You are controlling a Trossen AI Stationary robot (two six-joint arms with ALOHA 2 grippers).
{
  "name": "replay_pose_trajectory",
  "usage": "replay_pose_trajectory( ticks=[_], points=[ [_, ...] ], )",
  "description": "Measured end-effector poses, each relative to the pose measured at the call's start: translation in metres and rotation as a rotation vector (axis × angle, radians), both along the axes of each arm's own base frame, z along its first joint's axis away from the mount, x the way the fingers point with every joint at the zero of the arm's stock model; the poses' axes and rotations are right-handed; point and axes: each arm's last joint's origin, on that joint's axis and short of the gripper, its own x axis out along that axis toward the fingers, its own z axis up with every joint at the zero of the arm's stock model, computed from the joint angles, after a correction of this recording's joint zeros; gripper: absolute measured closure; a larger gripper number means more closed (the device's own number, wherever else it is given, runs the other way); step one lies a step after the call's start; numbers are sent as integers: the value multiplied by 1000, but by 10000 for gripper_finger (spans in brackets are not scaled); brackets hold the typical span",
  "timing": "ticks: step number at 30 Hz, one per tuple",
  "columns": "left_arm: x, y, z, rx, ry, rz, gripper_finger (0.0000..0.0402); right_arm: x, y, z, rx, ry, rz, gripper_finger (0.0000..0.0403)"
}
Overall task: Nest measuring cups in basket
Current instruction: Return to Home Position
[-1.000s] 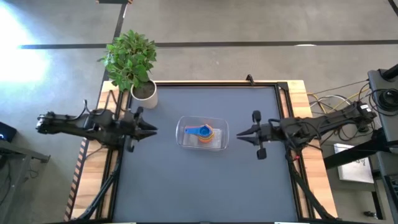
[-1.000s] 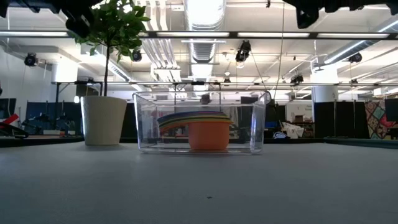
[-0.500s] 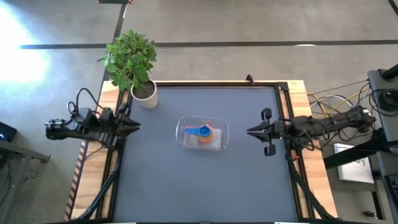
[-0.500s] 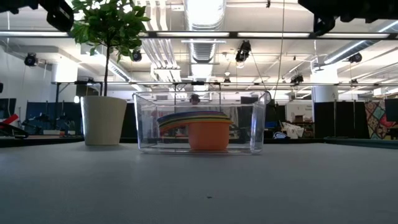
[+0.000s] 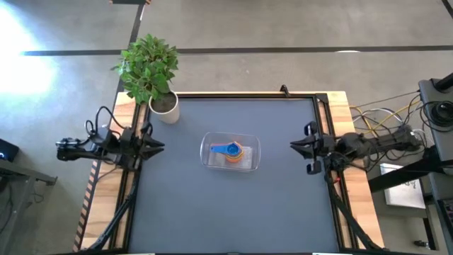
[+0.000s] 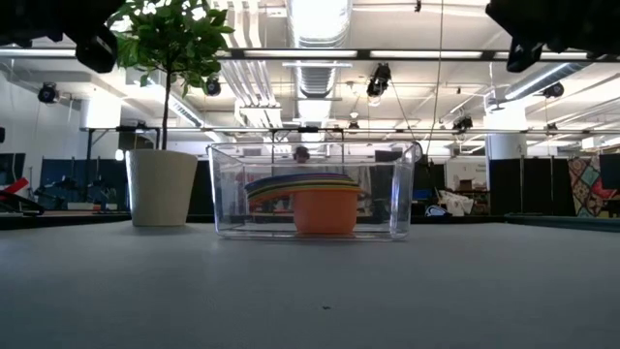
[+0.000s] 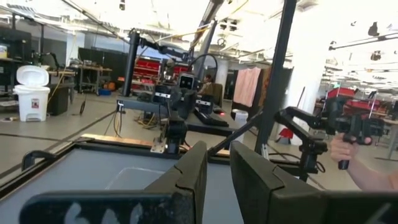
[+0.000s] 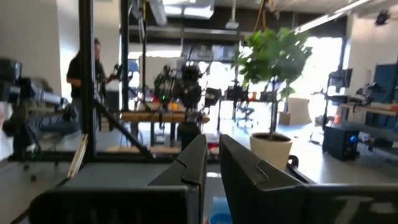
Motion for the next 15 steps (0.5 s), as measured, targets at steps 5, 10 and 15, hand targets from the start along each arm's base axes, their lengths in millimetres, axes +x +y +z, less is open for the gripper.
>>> replay_pose_trajectory(
  ticks=[5, 10, 15],
  points=[
    [4, 0, -9, 2, 15, 1, 348, -4, -1, -5, 0, -18, -13, 369],
    [7, -1, -16, 17, 21, 6, 348, -6, -1, -11, 0, -21, -12, 369],
    [11, -1, -25, 20, 30, 6, 348, -5, -1, -18, -2, -11, -12, 369]
  ],
)
